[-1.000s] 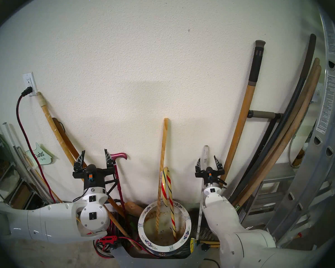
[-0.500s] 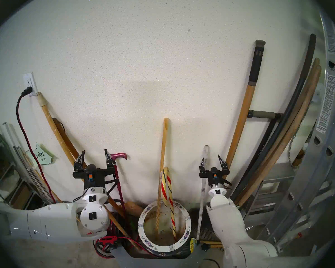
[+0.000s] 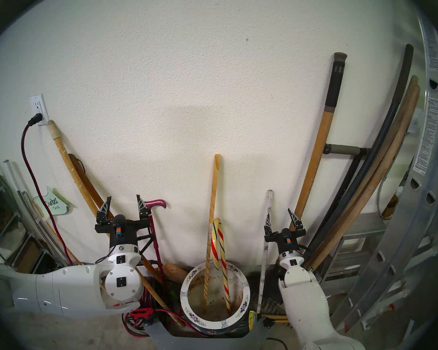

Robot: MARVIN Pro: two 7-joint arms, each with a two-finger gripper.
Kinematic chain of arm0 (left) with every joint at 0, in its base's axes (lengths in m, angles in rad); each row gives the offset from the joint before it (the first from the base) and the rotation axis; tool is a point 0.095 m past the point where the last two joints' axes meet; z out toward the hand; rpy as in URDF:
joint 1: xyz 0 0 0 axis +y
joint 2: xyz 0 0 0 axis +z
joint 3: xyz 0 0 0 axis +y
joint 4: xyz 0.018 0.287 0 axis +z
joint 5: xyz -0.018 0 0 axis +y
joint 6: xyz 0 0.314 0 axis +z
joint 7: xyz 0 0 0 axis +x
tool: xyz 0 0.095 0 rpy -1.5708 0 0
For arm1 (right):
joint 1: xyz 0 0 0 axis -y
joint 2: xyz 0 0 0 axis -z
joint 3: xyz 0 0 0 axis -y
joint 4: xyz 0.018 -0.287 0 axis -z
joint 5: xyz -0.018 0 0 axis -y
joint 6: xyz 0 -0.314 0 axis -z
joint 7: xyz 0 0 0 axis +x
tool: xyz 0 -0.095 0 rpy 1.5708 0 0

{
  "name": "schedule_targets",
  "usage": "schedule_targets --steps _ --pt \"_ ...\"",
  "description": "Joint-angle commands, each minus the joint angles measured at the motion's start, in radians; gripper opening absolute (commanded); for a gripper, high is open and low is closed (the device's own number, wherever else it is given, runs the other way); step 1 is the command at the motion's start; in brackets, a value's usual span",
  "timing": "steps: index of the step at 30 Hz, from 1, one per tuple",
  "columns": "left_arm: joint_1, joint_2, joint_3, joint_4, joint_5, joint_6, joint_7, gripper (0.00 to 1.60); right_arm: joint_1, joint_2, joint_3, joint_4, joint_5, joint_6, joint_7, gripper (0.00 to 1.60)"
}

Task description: Take wooden sticks or brooms out of the pot

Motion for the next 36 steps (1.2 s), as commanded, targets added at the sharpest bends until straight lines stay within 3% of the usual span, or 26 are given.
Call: schedule_targets --steps 1,13,20,36 --pt "-0.002 -0.001 -0.002 0.000 0.002 0.000 -0.001 1.60 -0.109 0.003 0.009 -0.119 0.067 0.023 0.066 1.60" --pt "-0.002 -0.001 -0.002 0.001 0.002 0.000 -0.001 1.60 -0.208 0.014 0.024 -0.250 0.182 0.027 0.184 1.60" --pt "-0.002 -0.002 -0.002 0.001 0.002 0.000 -0.001 1.60 -0.231 0.027 0.029 -0.272 0.319 -0.012 0.279 1.60" --pt "-0.001 -0.002 -0.002 0.001 0.002 0.000 -0.001 1.60 -0.232 0.033 0.029 -0.270 0.361 -0.010 0.317 1.60"
